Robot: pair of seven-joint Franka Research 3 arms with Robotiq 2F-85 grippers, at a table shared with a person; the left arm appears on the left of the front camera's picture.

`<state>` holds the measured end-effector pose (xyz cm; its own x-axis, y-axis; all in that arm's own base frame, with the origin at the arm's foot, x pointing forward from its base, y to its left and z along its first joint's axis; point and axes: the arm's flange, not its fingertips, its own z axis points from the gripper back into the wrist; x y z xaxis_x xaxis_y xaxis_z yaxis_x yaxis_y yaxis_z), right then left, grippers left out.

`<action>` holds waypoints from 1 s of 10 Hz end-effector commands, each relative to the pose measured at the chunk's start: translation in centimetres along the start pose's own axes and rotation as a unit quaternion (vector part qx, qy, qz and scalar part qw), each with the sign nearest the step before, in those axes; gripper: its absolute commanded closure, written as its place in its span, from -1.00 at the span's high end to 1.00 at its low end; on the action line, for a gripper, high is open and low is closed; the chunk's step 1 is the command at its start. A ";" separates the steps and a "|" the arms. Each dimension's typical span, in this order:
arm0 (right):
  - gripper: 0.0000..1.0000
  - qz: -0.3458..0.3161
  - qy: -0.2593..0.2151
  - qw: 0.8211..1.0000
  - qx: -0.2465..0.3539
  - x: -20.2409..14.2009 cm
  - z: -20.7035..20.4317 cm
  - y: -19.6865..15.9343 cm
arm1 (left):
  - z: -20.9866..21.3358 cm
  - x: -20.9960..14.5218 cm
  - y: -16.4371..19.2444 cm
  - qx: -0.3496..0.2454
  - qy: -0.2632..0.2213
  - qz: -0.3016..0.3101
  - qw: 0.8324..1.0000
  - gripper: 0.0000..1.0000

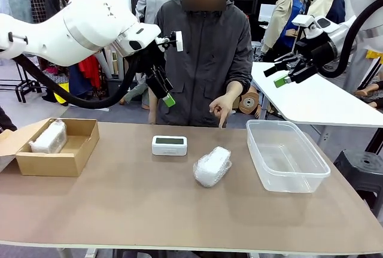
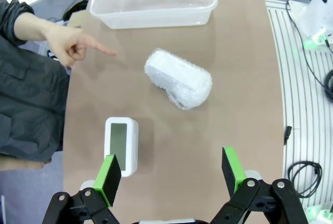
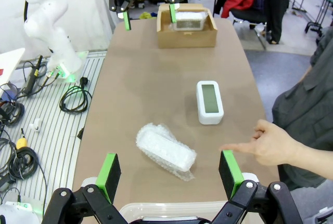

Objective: Separate and place wrapped and unwrapped clocks.
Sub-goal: Pick up the Digital clock indicated by the person.

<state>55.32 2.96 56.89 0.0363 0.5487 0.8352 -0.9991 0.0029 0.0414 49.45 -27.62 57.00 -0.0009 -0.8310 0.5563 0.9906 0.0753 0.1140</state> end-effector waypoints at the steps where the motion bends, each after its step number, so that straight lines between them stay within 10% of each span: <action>1: 1.00 0.002 0.001 1.000 -0.001 0.1 0.1 0.0 | 0.0 0.0 0.0 0.000 -0.002 -0.001 1.000 1.00; 5: 1.00 0.002 0.001 1.000 -0.001 0.1 0.1 0.0 | -2.7 4.9 -2.4 0.003 0.077 0.030 0.997 1.00; 10: 1.00 0.002 0.001 1.000 -0.001 0.1 0.1 0.0 | -11.2 9.8 -5.1 0.113 0.214 0.187 0.952 1.00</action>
<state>55.32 2.96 56.89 0.0362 0.5487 0.8352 -0.9991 0.0029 0.0414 45.29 -40.13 52.72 0.3962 -0.8782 0.2678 0.8683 0.4532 0.2017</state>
